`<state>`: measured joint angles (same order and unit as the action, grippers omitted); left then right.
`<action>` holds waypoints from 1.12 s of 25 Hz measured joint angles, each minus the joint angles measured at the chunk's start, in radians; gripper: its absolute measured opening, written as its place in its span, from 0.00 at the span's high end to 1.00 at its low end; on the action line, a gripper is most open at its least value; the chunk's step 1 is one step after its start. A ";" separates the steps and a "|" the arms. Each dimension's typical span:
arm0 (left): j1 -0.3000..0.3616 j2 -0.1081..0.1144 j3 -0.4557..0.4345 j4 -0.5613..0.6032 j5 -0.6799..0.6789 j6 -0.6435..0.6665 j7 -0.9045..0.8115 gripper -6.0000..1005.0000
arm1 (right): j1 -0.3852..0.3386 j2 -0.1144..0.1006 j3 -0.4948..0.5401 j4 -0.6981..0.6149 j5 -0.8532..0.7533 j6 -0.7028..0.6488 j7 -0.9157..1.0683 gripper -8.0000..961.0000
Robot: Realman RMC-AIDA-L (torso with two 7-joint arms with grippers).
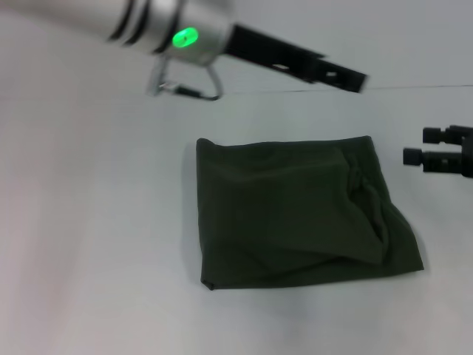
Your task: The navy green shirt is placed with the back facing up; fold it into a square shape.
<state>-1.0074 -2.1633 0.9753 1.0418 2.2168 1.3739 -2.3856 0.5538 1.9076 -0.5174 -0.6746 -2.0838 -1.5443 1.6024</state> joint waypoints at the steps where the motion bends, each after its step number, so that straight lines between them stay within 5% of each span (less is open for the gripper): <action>1: 0.026 0.001 -0.033 -0.014 -0.035 0.000 0.060 0.23 | 0.006 0.001 0.001 0.000 0.005 0.002 0.013 0.10; 7: 0.156 0.033 -0.125 -0.147 -0.240 0.011 0.387 0.13 | 0.065 -0.008 -0.007 -0.002 0.026 -0.002 0.133 0.10; 15: 0.291 0.040 -0.134 -0.284 -0.405 0.026 0.792 0.11 | 0.106 -0.021 -0.047 -0.022 0.021 -0.034 0.184 0.10; 23: 0.364 0.058 -0.136 -0.362 -0.441 0.078 0.981 0.11 | 0.113 -0.062 -0.156 -0.029 -0.038 -0.100 0.298 0.10; 28: 0.392 0.060 -0.147 -0.372 -0.449 0.075 1.001 0.11 | 0.143 -0.067 -0.162 -0.039 -0.187 -0.130 0.441 0.10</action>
<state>-0.6153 -2.1030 0.8286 0.6693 1.7680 1.4491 -1.3841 0.6965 1.8405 -0.6798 -0.7140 -2.2709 -1.6742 2.0432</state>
